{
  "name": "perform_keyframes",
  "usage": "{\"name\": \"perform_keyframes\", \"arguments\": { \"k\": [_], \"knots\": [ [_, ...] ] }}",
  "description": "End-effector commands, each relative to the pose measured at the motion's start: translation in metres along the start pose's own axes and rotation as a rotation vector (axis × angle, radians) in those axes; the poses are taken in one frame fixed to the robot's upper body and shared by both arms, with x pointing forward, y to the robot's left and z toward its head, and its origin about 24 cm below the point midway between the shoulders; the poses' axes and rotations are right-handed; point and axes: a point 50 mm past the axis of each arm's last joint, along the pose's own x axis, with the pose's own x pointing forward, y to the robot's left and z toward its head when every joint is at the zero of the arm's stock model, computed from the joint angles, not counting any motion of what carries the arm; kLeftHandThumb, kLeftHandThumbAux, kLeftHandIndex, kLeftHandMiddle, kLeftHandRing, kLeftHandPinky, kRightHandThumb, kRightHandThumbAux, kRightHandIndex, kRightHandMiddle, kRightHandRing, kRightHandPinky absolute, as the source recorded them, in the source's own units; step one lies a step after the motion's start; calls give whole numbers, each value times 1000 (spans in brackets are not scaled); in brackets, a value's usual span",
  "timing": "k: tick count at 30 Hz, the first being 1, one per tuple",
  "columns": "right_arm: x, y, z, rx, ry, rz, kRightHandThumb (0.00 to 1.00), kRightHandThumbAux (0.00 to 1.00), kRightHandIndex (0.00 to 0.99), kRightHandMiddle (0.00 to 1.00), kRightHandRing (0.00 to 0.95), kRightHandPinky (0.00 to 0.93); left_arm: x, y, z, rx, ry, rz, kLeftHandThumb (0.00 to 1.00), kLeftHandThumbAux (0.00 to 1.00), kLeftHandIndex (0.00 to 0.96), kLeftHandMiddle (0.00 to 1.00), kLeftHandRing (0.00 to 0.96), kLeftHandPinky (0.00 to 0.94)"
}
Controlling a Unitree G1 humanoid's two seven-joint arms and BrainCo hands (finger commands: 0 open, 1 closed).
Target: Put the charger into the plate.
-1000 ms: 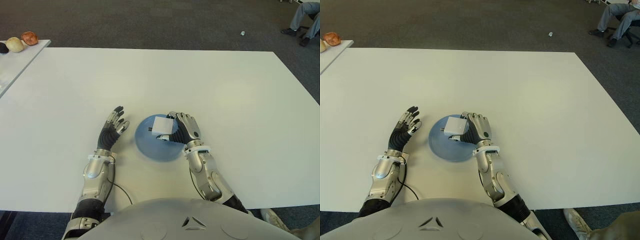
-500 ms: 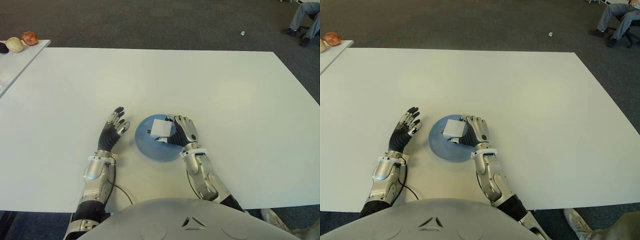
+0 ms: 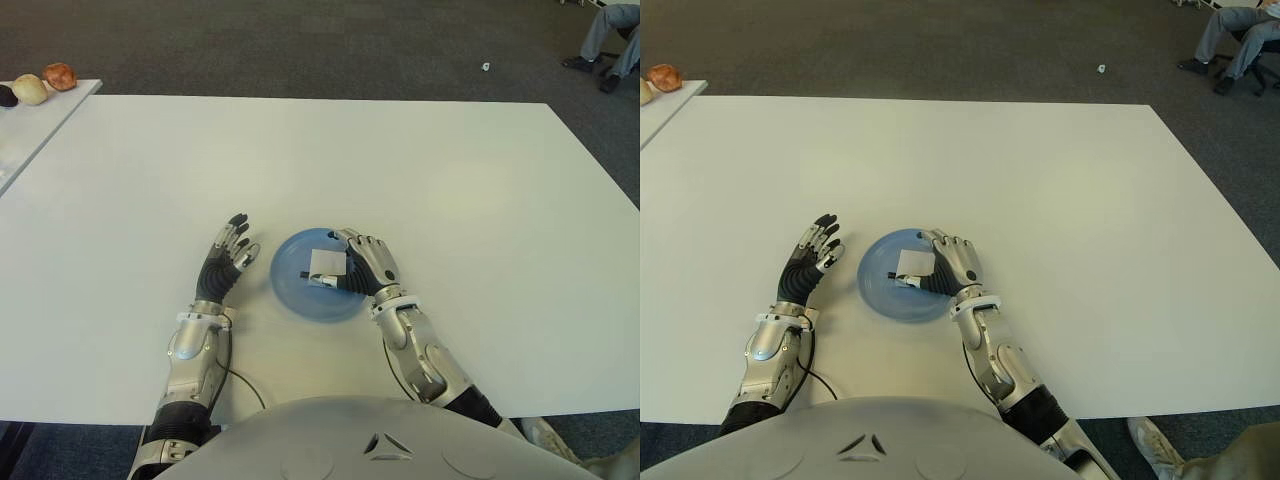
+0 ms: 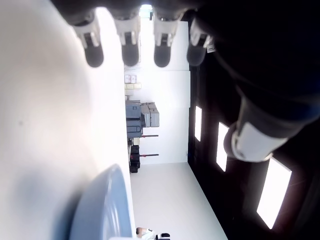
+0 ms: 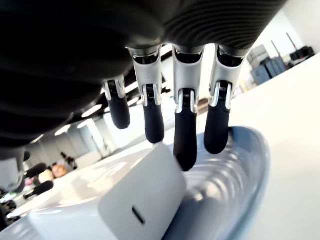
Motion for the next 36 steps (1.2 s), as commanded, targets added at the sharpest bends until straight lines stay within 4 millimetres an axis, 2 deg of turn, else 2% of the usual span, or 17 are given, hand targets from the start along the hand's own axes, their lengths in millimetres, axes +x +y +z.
{"name": "perform_keyframes", "arguments": {
  "k": [1, 22, 31, 36],
  "knots": [
    [-2, -2, -1, 22, 3, 60, 264, 176, 6, 6, 6, 7, -25, -7, -32, -58, 193, 7, 0, 619, 30, 72, 58, 63],
    [-4, -10, 2, 53, -26, 111, 254, 106, 0, 0, 0, 0, -26, -5, -33, -44, 209, -6, 0, 594, 20, 66, 53, 59],
    [-7, -18, 1, 103, -24, 30, 259, 99, 0, 0, 0, 0, -27, -6, -35, -45, 219, -4, 0, 601, 20, 62, 45, 39],
    [-6, -29, -4, 174, 21, -74, 181, 153, 0, 0, 0, 0, -26, -6, -34, -45, 208, -3, 0, 599, 19, 67, 49, 50]
  ]
}}
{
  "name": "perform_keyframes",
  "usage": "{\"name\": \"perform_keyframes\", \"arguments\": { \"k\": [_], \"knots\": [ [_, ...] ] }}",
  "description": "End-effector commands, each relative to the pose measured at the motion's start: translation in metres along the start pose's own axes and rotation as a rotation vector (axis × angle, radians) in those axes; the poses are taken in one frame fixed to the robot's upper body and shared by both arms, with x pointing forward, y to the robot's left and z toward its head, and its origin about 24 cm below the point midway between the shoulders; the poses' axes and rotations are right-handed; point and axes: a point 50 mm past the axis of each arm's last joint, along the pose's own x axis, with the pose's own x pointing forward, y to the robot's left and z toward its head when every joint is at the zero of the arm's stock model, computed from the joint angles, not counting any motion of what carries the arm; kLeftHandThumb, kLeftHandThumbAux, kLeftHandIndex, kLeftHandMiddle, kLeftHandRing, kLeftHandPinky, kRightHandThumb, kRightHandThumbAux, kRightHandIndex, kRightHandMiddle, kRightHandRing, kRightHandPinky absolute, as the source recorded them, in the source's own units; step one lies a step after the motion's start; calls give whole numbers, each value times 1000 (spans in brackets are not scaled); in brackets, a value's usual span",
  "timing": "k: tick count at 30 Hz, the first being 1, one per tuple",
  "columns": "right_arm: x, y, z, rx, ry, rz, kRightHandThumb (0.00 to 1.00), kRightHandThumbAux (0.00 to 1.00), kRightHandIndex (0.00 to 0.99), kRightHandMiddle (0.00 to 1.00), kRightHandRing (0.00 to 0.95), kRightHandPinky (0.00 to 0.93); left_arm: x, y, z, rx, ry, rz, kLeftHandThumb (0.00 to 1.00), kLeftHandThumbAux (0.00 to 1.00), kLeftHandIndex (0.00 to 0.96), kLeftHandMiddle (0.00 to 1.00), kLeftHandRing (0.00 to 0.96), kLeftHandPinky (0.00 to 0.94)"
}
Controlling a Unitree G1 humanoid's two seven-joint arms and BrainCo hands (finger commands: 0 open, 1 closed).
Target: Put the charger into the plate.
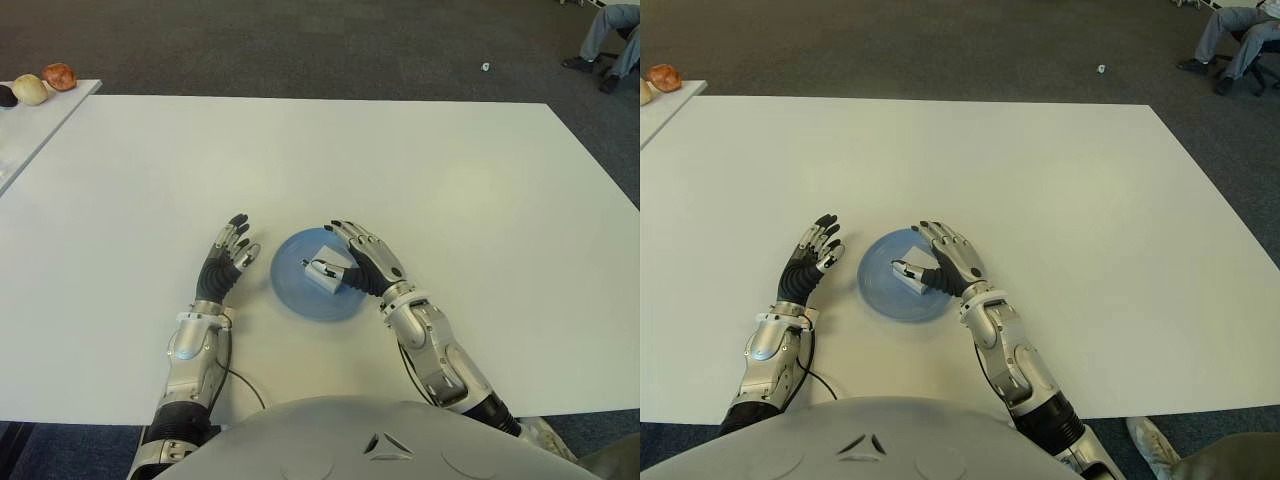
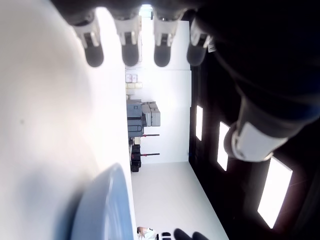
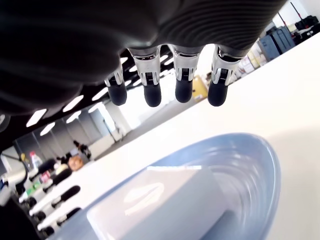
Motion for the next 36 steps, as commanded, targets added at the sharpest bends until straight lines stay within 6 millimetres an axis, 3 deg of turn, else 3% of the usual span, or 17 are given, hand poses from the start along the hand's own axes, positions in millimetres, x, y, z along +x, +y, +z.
{"name": "perform_keyframes", "arguments": {
  "k": [1, 17, 25, 36],
  "knots": [
    [0, -11, -5, 75, 45, -108, 163, 170, 0, 0, 0, 0, -26, -6, -34, -48, 200, 0, 0, 600, 19, 69, 50, 53],
    [-3, -45, -43, 334, 169, -396, 38, 534, 0, 0, 0, 0, -24, -7, -35, -47, 197, 6, 0, 634, 23, 81, 61, 60],
    [-5, -48, -57, 567, 214, -496, 32, 663, 0, 0, 0, 9, -24, -7, -35, -55, 198, 8, 0, 639, 23, 79, 61, 63],
    [-4, -47, -71, 688, 260, -543, 22, 760, 0, 20, 10, 33, -23, -6, -35, -56, 205, 9, 0, 642, 23, 78, 60, 60]
  ]
}}
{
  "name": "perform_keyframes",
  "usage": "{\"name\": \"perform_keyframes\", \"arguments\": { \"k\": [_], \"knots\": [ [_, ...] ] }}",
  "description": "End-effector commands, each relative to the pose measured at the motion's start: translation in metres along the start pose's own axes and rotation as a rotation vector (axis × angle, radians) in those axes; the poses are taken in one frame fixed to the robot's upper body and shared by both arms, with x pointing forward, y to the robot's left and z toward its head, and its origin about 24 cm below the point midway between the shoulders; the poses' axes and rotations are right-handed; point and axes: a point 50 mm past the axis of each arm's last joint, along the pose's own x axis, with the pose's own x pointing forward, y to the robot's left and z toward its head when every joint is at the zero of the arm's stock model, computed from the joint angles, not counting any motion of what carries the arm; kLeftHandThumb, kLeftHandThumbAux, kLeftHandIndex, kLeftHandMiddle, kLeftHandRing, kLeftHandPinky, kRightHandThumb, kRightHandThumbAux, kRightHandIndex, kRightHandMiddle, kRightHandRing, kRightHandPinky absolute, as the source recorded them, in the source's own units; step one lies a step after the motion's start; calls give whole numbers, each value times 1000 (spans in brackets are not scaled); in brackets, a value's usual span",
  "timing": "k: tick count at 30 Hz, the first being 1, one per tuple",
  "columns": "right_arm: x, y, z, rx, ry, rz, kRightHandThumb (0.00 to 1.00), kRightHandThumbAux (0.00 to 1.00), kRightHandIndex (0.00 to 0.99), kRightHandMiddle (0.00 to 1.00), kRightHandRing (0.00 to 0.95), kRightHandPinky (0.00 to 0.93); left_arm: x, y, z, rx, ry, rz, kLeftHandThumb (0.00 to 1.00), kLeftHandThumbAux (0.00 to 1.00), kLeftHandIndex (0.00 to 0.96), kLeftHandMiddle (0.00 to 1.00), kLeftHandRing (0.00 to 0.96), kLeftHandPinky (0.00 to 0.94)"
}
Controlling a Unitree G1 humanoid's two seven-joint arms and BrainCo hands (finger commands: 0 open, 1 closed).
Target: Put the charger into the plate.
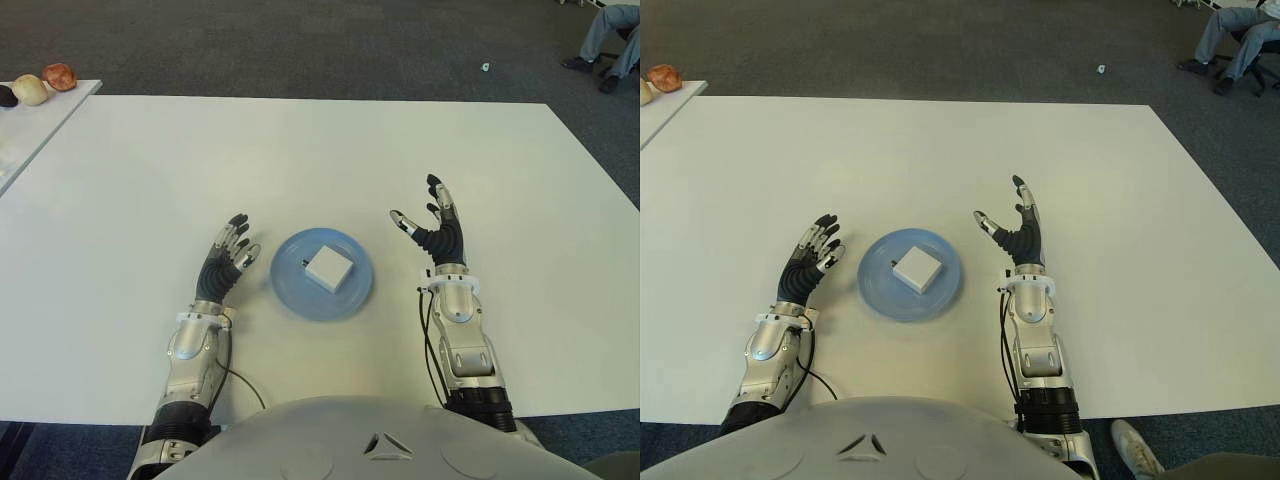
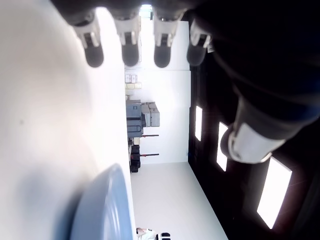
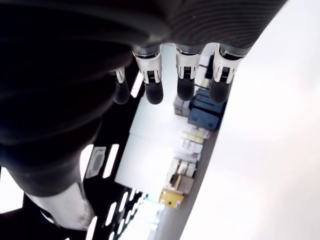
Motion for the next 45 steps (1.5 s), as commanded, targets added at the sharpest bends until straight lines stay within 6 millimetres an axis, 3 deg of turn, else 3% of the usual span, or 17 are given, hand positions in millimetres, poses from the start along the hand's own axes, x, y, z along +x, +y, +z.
{"name": "perform_keyframes", "arguments": {
  "k": [1, 13, 26, 45],
  "knots": [
    [3, 1, -7, 41, 27, -7, 21, 762, 0, 22, 12, 33, -23, -6, -35, -52, 208, 6, 0, 641, 23, 78, 60, 59],
    [2, 9, -41, 68, 115, 24, 29, 776, 27, 81, 54, 70, -21, -5, -33, -43, 197, 1, 0, 629, 23, 74, 56, 59],
    [-3, 16, -80, 216, 194, 129, 0, 822, 49, 74, 58, 80, -21, -6, -34, -57, 202, 10, 0, 639, 30, 80, 59, 60],
    [-7, 31, -99, 242, 266, 191, 0, 815, 42, 44, 42, 82, -20, -7, -32, -47, 184, 1, 0, 643, 31, 81, 63, 64]
  ]
}}
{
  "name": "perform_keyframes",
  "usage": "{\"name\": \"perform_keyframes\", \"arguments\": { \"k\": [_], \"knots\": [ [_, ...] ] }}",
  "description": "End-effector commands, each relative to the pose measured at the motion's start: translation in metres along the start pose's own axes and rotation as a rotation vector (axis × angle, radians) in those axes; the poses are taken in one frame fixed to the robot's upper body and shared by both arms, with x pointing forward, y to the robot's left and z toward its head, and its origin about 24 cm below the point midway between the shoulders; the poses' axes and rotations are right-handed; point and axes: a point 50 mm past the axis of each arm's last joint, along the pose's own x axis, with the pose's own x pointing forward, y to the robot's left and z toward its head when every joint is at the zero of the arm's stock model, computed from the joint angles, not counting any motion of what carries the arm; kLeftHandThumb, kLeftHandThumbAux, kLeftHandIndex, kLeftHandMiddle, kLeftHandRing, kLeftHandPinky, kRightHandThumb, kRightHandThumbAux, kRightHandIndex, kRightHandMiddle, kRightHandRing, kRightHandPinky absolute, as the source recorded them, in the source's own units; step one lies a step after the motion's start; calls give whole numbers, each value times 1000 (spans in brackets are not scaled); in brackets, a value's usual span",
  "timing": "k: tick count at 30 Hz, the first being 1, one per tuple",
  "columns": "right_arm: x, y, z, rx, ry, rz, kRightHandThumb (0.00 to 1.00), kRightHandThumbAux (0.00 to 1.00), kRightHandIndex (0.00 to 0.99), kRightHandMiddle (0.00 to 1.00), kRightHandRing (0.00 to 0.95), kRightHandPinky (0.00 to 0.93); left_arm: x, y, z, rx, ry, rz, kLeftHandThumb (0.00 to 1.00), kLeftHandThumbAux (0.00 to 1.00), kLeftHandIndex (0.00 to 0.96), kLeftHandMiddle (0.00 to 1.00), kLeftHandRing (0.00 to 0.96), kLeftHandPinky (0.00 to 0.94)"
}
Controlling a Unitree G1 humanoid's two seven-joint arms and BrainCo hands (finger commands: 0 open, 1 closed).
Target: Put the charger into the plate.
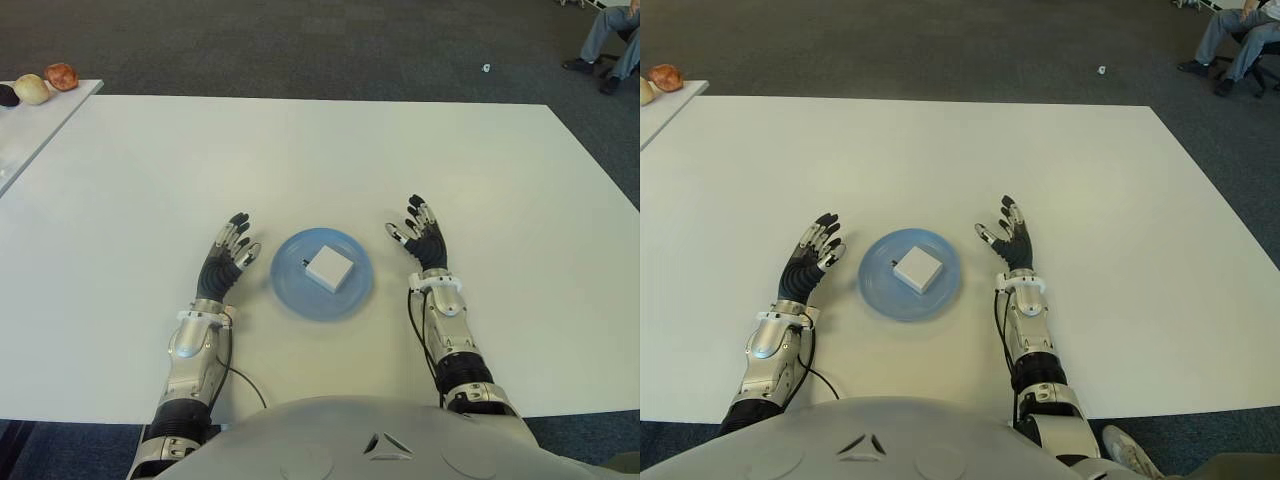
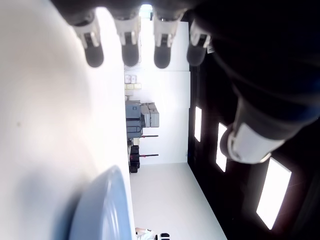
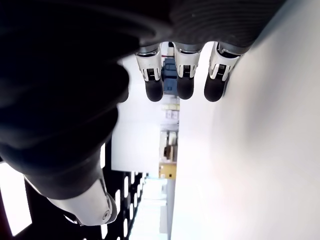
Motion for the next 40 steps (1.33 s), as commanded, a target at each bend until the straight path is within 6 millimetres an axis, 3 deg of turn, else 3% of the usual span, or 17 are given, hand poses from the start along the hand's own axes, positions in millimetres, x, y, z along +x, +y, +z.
{"name": "perform_keyframes", "arguments": {
  "k": [1, 15, 40],
  "knots": [
    [-17, 4, -32, 7, 159, 18, 0, 814, 42, 44, 41, 83, -22, -7, -31, -44, 183, 2, 0, 643, 31, 81, 63, 63],
    [-22, 6, -44, -26, 202, 42, 0, 803, 51, 37, 35, 78, -23, -8, -32, -39, 187, 3, 0, 634, 26, 76, 58, 50],
    [-28, 12, -40, -78, 200, 33, 0, 840, 46, 38, 37, 68, -21, -9, -32, -54, 183, 6, 0, 650, 29, 82, 65, 67]
  ]
}}
